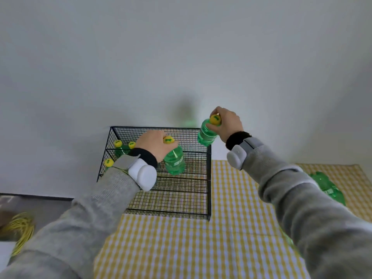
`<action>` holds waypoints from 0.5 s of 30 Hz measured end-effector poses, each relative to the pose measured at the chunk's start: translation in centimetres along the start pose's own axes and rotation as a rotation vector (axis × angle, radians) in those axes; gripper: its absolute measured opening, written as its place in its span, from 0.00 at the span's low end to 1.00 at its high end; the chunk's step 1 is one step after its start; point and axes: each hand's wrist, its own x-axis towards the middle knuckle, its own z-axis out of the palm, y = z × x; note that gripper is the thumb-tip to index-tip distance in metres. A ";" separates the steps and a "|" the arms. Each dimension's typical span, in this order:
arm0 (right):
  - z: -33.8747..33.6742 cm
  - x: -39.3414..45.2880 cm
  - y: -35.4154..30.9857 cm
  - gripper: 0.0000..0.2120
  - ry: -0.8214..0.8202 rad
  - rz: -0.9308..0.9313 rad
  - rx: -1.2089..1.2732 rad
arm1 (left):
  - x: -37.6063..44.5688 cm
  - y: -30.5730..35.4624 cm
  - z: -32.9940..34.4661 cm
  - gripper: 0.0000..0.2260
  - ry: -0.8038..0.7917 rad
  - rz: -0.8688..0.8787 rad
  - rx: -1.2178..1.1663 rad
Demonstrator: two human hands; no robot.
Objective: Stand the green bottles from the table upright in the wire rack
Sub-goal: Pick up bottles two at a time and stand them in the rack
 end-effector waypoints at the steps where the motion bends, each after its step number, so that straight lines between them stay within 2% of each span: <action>1: 0.8 0.3 -1.0 0.13 0.000 -0.018 0.013 | 0.0 -1.2 0.0 0.23 0.007 -0.020 -0.004; 5: 3.9 1.0 -3.9 0.14 -0.037 -0.071 0.004 | -0.3 -4.6 0.6 0.21 -0.011 -0.069 -0.018; 8: 6.5 1.6 -5.6 0.14 -0.108 -0.109 -0.069 | -0.5 -6.8 1.3 0.16 -0.081 -0.090 -0.034; 11: 9.0 2.3 -6.4 0.13 -0.186 -0.163 -0.143 | -0.3 -8.4 2.6 0.20 -0.123 -0.122 -0.060; 15: 11.8 3.9 -7.0 0.14 -0.278 -0.182 -0.190 | 1.1 -10.1 4.5 0.21 -0.185 -0.082 -0.085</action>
